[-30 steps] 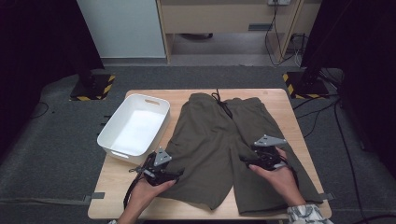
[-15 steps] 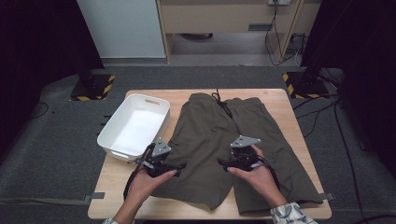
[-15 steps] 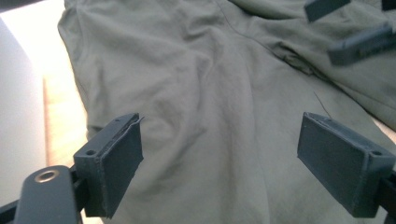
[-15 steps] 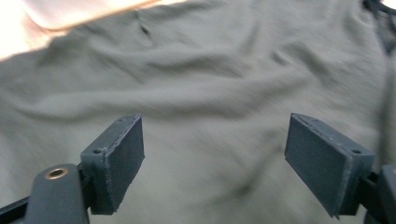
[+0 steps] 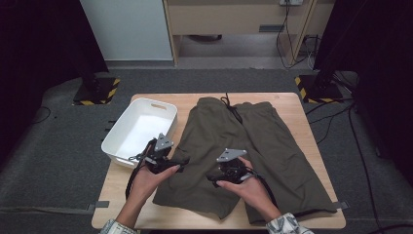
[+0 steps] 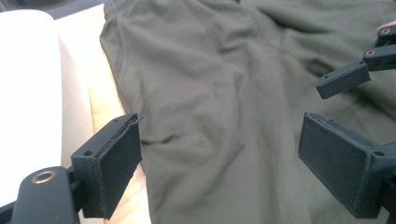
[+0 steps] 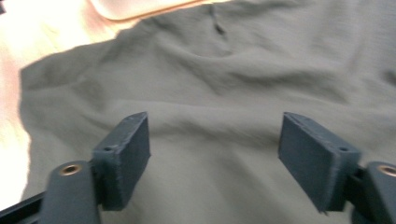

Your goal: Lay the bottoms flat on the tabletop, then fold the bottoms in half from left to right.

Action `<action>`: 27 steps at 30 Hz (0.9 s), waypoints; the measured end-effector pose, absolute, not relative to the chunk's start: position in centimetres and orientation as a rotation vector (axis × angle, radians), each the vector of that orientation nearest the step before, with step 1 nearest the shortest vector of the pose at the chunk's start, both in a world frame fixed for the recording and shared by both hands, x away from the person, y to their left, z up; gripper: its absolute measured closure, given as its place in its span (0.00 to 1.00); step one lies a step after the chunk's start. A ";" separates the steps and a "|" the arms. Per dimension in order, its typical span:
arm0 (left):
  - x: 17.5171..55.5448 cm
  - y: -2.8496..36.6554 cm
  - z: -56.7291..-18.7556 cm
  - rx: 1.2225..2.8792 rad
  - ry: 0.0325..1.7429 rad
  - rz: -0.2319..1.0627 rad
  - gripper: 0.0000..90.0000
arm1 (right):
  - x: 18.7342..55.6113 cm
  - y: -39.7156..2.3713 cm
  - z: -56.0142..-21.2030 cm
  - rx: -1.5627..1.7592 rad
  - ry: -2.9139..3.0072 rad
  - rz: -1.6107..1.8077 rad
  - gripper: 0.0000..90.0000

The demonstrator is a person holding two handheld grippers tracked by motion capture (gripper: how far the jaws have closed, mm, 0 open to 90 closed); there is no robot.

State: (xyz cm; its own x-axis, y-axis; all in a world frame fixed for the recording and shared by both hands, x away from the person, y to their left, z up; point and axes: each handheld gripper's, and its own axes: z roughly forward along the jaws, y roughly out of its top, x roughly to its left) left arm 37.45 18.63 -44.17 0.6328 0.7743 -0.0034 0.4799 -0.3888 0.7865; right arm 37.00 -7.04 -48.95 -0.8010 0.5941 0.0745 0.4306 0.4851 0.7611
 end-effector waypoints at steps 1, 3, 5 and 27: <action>37.4 18.8 -44.4 2.052 0.985 0.463 0.14 | 36.9 -6.8 -49.0 0.884 2.532 1.219 0.32; 37.4 19.0 -44.5 2.046 0.989 0.461 0.14 | 36.6 -6.1 -49.0 0.866 2.543 1.236 0.34; 37.4 19.1 -44.5 2.042 0.984 0.462 0.14 | 36.2 -5.5 -49.1 0.848 2.559 1.241 0.35; 37.4 20.7 -42.5 1.979 1.019 0.492 0.11 | 33.5 3.5 -50.5 0.686 2.669 1.268 0.35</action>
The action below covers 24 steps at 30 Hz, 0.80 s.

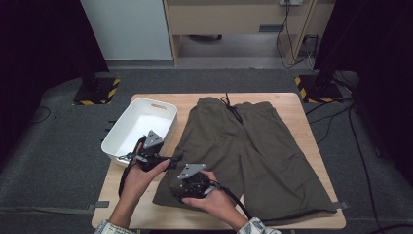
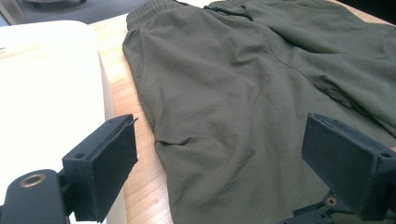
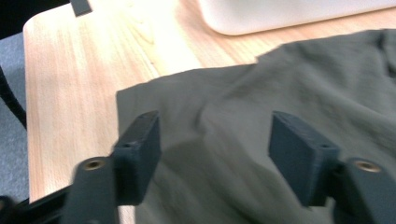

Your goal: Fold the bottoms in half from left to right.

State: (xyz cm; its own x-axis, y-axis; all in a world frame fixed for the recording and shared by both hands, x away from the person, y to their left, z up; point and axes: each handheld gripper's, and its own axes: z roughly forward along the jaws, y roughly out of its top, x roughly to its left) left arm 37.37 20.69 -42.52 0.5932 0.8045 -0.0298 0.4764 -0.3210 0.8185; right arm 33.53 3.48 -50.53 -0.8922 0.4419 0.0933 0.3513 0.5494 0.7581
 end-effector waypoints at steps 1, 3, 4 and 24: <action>37.3 20.8 -42.4 1.977 1.021 0.495 0.11 | 33.5 3.9 -50.6 0.680 2.680 1.258 0.34; 37.3 21.0 -42.3 1.966 1.024 0.498 0.11 | 33.4 4.4 -50.7 0.680 2.690 1.249 0.32; 37.3 21.0 -42.2 1.963 1.023 0.497 0.11 | 33.4 4.7 -50.9 0.677 2.695 1.248 0.33; 37.2 21.6 -41.9 1.951 1.033 0.488 0.13 | 32.9 3.0 -52.5 0.566 2.775 1.145 0.96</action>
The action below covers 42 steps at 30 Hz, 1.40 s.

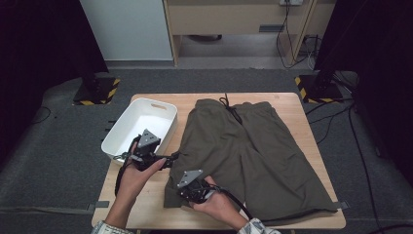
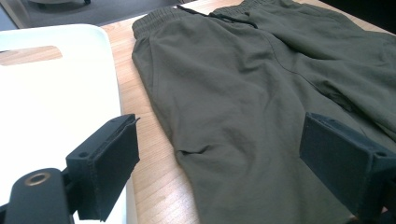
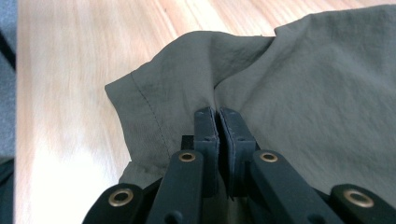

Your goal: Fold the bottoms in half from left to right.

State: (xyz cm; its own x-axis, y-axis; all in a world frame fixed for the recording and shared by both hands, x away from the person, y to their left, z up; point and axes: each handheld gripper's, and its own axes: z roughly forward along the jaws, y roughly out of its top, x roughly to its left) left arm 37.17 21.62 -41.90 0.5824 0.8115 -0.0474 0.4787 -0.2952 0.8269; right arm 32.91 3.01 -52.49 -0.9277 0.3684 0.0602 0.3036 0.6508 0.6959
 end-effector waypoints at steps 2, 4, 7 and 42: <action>37.2 21.5 -41.8 1.945 1.034 0.488 0.13 | 32.9 2.6 -52.3 0.579 2.789 1.126 0.94; 37.1 21.5 -41.8 1.948 1.029 0.489 0.13 | 32.9 2.5 -52.1 0.579 2.788 1.149 0.83; 37.1 21.6 -41.6 1.941 1.030 0.496 0.13 | 32.6 3.1 -51.4 0.606 2.743 1.216 0.54; 37.1 21.5 -41.9 1.946 1.053 0.504 0.16 | 34.2 5.7 -52.1 0.697 2.786 1.232 0.98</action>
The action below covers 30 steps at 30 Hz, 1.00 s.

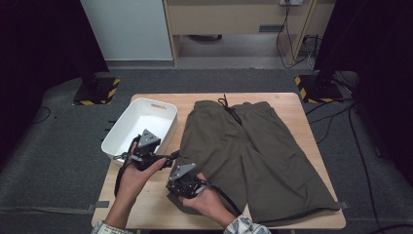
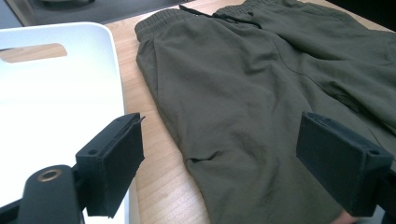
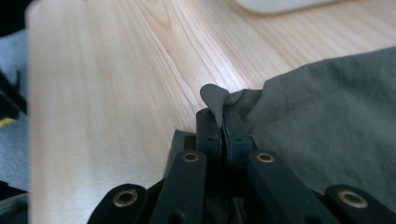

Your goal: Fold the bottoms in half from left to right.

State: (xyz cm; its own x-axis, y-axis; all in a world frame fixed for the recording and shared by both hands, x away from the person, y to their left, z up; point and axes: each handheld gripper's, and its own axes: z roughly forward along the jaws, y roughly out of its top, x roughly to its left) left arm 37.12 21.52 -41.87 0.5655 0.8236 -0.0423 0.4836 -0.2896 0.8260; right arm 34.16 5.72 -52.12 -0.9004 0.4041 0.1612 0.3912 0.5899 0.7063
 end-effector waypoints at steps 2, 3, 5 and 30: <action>37.1 21.4 -41.7 1.928 1.049 0.512 0.17 | 34.0 5.0 -51.4 0.687 2.769 1.288 0.98; 37.1 21.2 -41.6 1.926 1.041 0.522 0.17 | 34.0 4.6 -51.0 0.677 2.762 1.310 0.98; 37.2 20.8 -41.3 1.931 1.024 0.533 0.17 | 33.9 3.5 -50.2 0.678 2.740 1.363 0.98; 47.8 12.1 -46.7 2.095 1.103 0.524 0.29 | 35.0 -11.4 -48.0 0.909 2.515 1.468 0.99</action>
State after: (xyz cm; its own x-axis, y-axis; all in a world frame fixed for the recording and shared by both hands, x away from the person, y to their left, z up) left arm 47.76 12.08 -46.72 0.5549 0.8314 0.0285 0.5474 -0.3907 0.7401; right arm 35.02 -11.45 -47.97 -0.8187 0.5340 0.2111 0.4463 0.3604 0.8191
